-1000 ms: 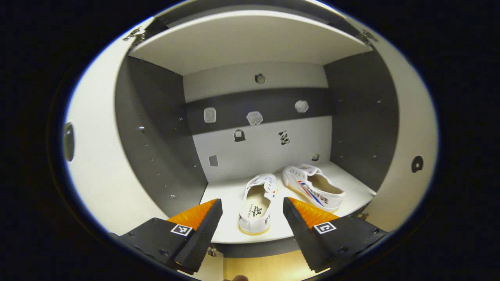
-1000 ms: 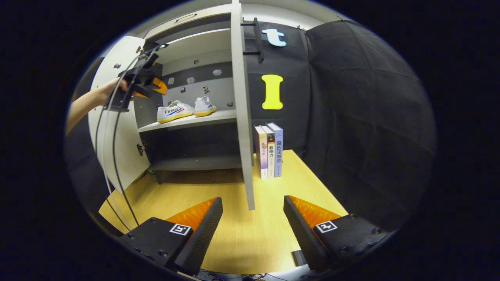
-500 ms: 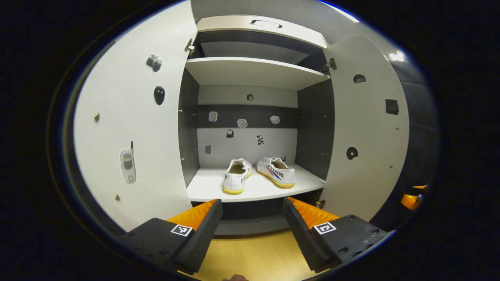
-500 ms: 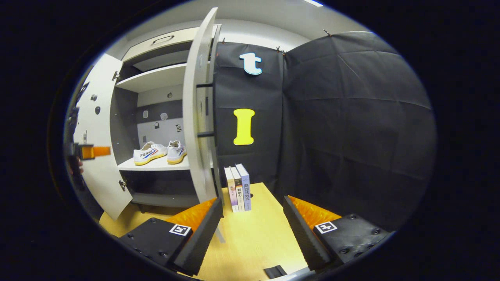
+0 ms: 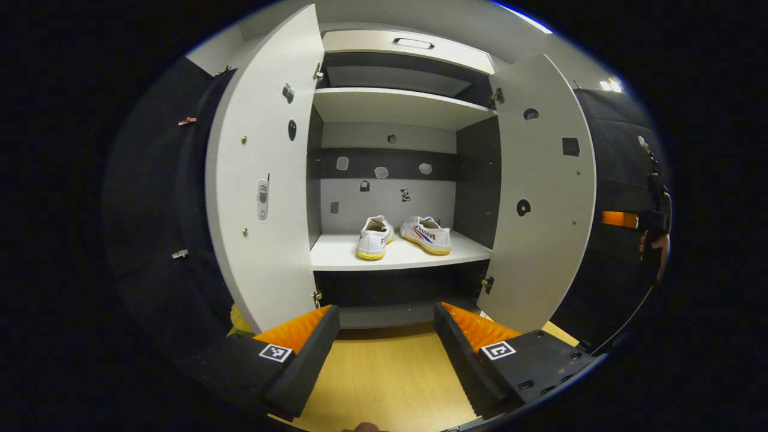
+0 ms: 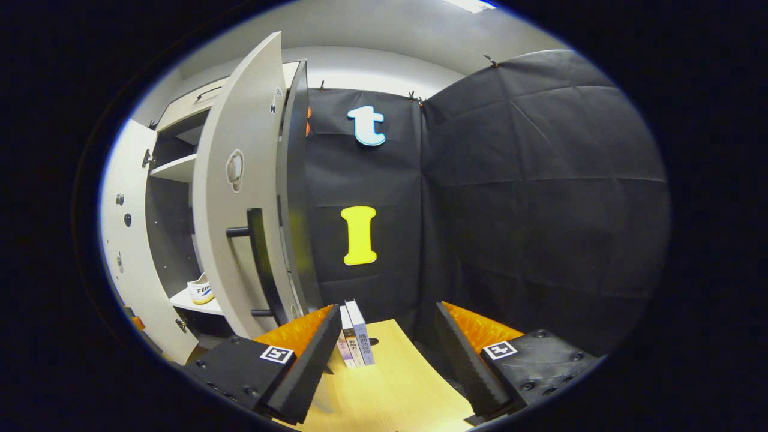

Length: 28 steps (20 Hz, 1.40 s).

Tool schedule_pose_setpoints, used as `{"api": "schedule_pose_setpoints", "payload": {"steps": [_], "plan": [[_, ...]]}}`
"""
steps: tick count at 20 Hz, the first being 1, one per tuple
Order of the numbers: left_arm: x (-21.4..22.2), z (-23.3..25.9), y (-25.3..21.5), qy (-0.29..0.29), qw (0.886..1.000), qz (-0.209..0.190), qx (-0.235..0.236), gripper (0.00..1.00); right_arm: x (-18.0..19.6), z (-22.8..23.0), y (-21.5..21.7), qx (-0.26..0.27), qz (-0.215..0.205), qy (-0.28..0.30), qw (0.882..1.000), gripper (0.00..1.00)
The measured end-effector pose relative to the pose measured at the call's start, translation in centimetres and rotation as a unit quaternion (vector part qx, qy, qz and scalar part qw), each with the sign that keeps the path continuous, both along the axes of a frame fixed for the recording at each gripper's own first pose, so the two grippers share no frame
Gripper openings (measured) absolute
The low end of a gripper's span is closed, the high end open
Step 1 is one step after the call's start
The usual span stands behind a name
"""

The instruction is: Grab one shoe with the right hand and put it into the shoe cabinet, grab the other shoe with the left hand and put it into the shoe cabinet; then close the right door with the right hand and the left door with the left hand.

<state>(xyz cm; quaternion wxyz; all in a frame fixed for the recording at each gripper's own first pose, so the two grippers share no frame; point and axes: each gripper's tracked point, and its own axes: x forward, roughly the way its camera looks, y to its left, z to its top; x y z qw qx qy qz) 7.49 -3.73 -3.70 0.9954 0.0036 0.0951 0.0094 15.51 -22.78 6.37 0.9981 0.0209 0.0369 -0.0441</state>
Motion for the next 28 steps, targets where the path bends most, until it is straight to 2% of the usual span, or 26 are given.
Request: {"api": "schedule_pose_setpoints", "payload": {"steps": [5, 8, 11, 14, 19, 23, 28], "plan": [[-2.9, 0.0, 1.2, -0.009, 0.995, 0.094, -0.03, 0.98, 4.7, 0.4, 2.5, 0.03, 0.077, 0.008, 0.997, 0.99], [-4.6, -1.2, 1.7, -0.003, 0.99, 0.139, -0.021, 0.95, 5.6, 0.3, 4.5, 0.045, 0.124, 0.014, 0.991, 0.99], [-6.0, -1.8, 1.7, 0.004, 0.986, 0.168, -0.021, 0.95, 5.7, 0.2, 4.4, 0.057, 0.127, 0.017, 0.99, 0.97], [-7.1, -2.2, 2.1, 0.01, 0.983, 0.181, -0.03, 0.95, 5.6, 0.0, 4.7, 0.064, 0.119, 0.017, 0.991, 0.97], [-7.7, -1.6, 4.6, 0.009, 0.981, 0.193, -0.017, 0.95, 5.1, 0.6, 6.0, 0.013, 0.105, -0.001, 0.994, 0.97], [-7.9, -1.3, 6.5, 0.007, 0.982, 0.189, -0.025, 0.95, 3.6, -0.1, 9.7, 0.035, 0.11, 0.016, 0.993, 0.97], [-8.9, -1.2, 10.4, 0.015, 0.982, 0.19, -0.008, 0.95, 4.0, -1.0, 16.5, 0.062, 0.13, 0.029, 0.989, 0.97]]}}
